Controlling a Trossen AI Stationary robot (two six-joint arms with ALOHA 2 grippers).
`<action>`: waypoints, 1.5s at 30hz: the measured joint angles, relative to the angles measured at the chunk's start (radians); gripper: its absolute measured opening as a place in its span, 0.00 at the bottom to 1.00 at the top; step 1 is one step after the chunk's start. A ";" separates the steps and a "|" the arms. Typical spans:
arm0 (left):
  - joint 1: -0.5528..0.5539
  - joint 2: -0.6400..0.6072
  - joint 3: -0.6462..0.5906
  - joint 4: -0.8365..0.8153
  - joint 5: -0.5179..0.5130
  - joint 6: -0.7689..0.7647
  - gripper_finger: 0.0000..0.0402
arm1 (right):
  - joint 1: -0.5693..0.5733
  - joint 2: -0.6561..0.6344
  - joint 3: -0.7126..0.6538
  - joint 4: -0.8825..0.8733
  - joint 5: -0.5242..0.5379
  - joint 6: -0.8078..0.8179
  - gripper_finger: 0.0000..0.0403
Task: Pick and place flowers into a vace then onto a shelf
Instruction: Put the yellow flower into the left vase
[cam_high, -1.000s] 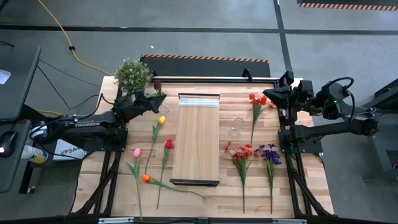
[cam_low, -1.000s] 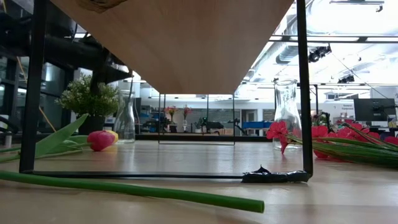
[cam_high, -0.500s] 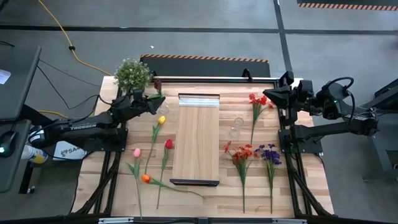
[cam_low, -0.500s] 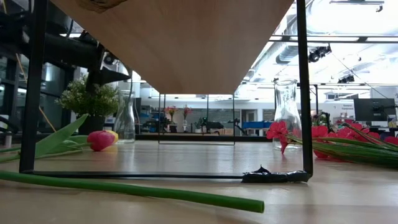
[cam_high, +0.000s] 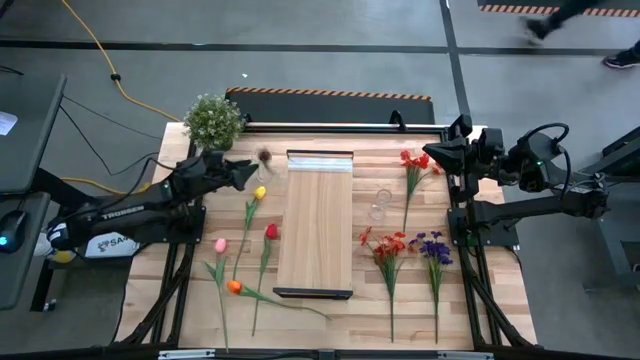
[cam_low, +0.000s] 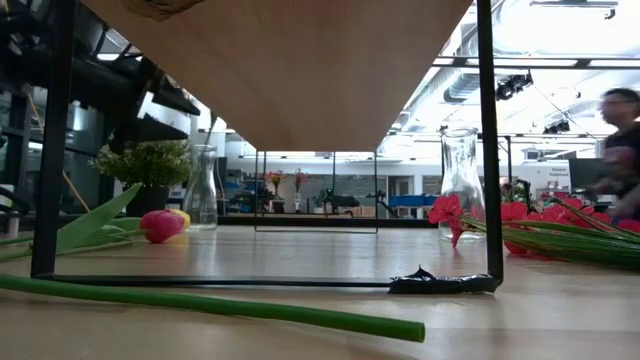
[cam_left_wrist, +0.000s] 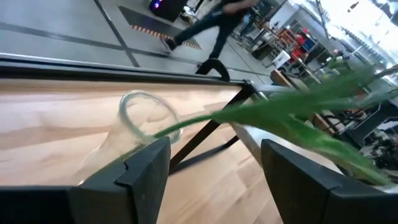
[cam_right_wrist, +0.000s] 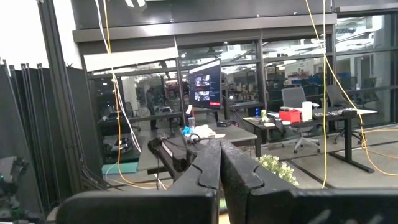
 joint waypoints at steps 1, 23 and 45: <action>0.000 -0.018 0.000 -0.016 0.000 0.000 0.71 | 0.000 0.000 0.000 0.000 0.000 0.000 0.00; 0.000 -0.305 0.000 -0.119 0.369 -0.080 0.67 | 0.000 0.000 0.000 0.000 0.005 -0.026 0.00; 0.000 -0.312 0.002 0.326 0.607 -0.266 0.67 | 0.000 0.000 0.000 0.000 0.009 -0.027 0.00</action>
